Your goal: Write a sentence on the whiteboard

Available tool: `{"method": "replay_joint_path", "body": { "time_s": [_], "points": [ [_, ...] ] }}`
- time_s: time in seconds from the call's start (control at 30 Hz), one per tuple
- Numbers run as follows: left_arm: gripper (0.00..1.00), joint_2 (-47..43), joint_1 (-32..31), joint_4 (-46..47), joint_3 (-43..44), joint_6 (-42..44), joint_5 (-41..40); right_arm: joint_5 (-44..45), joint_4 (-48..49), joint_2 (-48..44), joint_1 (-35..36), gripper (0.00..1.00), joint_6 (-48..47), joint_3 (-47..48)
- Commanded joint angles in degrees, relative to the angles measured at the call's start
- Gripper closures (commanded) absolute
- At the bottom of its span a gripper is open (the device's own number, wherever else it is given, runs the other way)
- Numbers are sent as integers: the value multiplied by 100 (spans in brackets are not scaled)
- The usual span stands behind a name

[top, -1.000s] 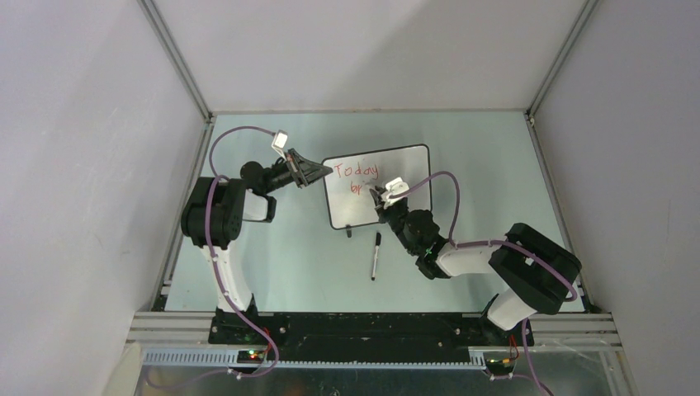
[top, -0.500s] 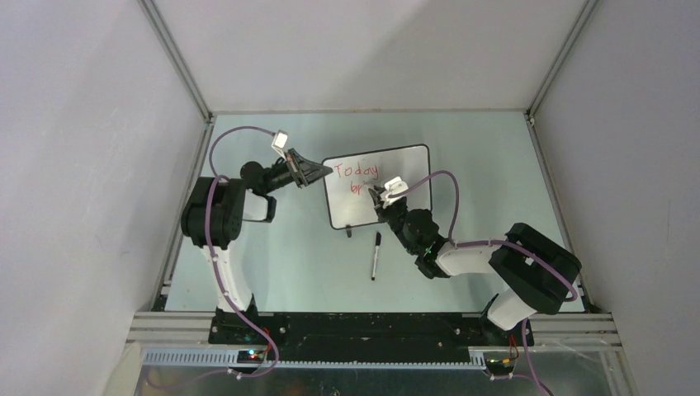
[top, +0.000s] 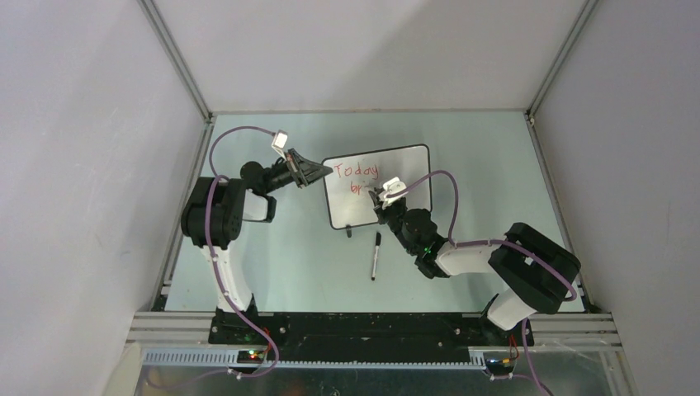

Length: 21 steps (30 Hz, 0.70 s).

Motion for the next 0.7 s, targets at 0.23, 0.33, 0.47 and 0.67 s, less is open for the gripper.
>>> {"method": "replay_joint_path", "body": {
  "time_s": [0.23,0.33,0.47,0.67],
  "points": [
    [100,-2,30,313,122,162,136,152,43,41,-19,100,55,256],
    [100,-3,27,306,126,162,134,168,-11,27,-3,100,64,253],
    [100,-9,29,308,121,162,136,223,-85,23,38,100,55,248],
    [100,-15,25,312,121,162,137,338,-207,-13,110,100,49,231]
  ]
}}
